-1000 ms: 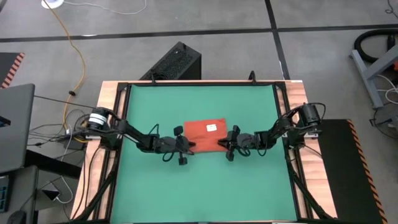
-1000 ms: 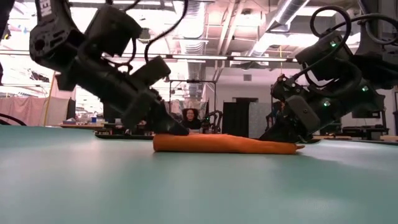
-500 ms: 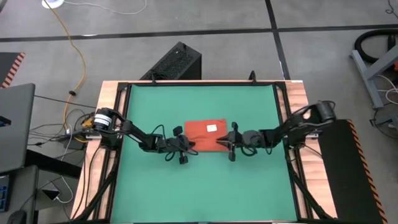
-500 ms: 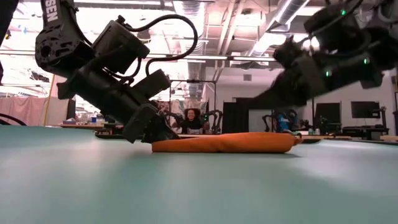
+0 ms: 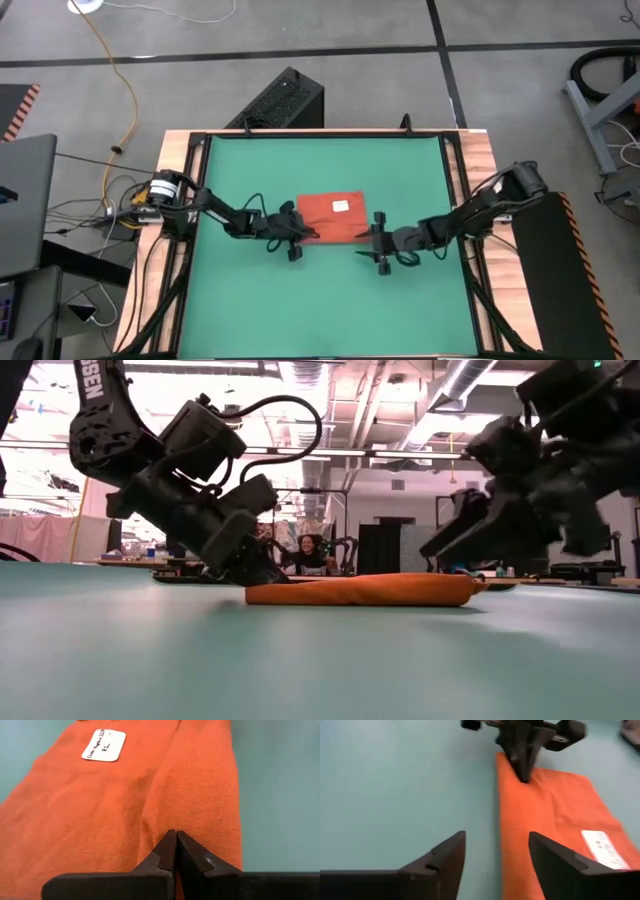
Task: Roll towel
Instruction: Roll the orange towel
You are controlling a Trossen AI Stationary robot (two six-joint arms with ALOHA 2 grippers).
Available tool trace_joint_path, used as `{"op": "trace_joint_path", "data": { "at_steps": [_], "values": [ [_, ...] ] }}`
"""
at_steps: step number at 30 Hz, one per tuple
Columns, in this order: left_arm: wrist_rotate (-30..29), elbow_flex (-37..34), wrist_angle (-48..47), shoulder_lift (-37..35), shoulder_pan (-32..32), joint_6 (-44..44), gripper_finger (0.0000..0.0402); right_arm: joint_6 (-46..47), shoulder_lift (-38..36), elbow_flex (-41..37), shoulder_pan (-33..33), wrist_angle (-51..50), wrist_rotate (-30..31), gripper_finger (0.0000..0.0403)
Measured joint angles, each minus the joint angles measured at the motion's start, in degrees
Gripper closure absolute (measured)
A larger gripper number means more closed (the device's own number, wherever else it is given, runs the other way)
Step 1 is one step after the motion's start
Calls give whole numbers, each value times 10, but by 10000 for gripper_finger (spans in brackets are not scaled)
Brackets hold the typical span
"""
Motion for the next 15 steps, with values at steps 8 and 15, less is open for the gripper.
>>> {"op": "trace_joint_path", "data": {
  "at_steps": [8, 15],
  "values": [
    [27, 0, -2, 0, 14, -3, 402, -51, 101, 1, -13, 49, 55, 148],
    [41, 0, -4, 0, 16, 1, 402, -37, 164, 4, -48, 65, 75, 150]
  ]
}}
